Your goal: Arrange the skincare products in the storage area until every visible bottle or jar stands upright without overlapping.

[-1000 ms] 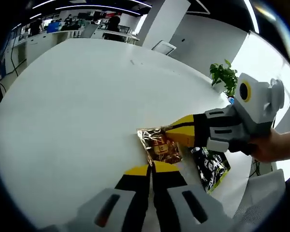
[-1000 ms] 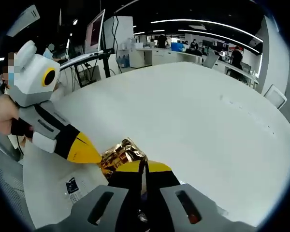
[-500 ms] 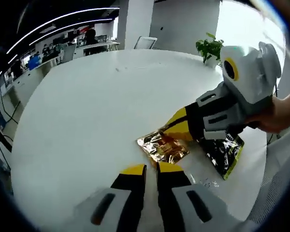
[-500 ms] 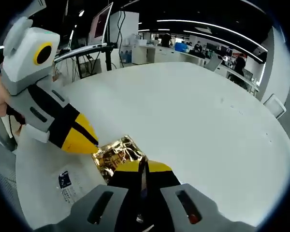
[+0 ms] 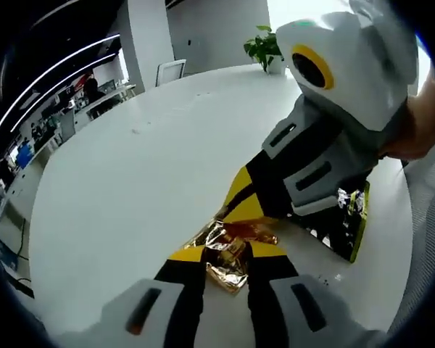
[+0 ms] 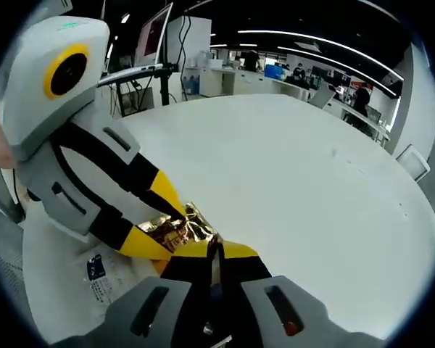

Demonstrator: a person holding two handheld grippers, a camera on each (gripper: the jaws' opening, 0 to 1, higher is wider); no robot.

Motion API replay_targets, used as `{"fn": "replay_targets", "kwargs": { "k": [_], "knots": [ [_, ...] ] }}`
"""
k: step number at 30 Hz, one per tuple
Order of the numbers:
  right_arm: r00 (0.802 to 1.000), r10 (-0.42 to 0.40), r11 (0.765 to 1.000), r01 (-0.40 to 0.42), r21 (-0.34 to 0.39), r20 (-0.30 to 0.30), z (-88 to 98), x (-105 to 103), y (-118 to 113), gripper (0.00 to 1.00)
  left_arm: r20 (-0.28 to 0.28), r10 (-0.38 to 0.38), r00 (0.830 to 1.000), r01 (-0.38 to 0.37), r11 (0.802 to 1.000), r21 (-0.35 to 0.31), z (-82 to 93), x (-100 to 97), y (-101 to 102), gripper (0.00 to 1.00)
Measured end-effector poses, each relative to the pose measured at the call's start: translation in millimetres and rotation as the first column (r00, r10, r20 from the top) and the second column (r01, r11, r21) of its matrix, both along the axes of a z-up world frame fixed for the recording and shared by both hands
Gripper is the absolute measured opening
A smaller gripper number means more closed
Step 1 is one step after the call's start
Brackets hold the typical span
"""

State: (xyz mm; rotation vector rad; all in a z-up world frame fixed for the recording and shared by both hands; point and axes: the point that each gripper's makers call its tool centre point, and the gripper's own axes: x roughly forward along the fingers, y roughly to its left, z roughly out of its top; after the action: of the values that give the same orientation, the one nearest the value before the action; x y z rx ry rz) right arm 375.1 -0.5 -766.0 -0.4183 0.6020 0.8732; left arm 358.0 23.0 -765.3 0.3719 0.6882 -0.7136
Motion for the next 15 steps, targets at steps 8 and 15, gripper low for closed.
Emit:
{"fn": "replay_targets", "kwargs": {
  "k": [8, 15],
  "knots": [
    [0.998, 0.032, 0.999, -0.03, -0.031, 0.046, 5.6, 2.3, -2.3, 0.16, -0.005, 0.013, 1.0, -0.013, 1.0, -0.008, 1.5, 0.4, 0.9, 0.25],
    [0.997, 0.038, 0.999, -0.036, -0.032, 0.069, 17.4, -2.8, -3.1, 0.24, -0.005, 0.02, 1.0, -0.021, 1.0, -0.009, 2.8, 0.0, 0.6, 0.26]
  ]
}}
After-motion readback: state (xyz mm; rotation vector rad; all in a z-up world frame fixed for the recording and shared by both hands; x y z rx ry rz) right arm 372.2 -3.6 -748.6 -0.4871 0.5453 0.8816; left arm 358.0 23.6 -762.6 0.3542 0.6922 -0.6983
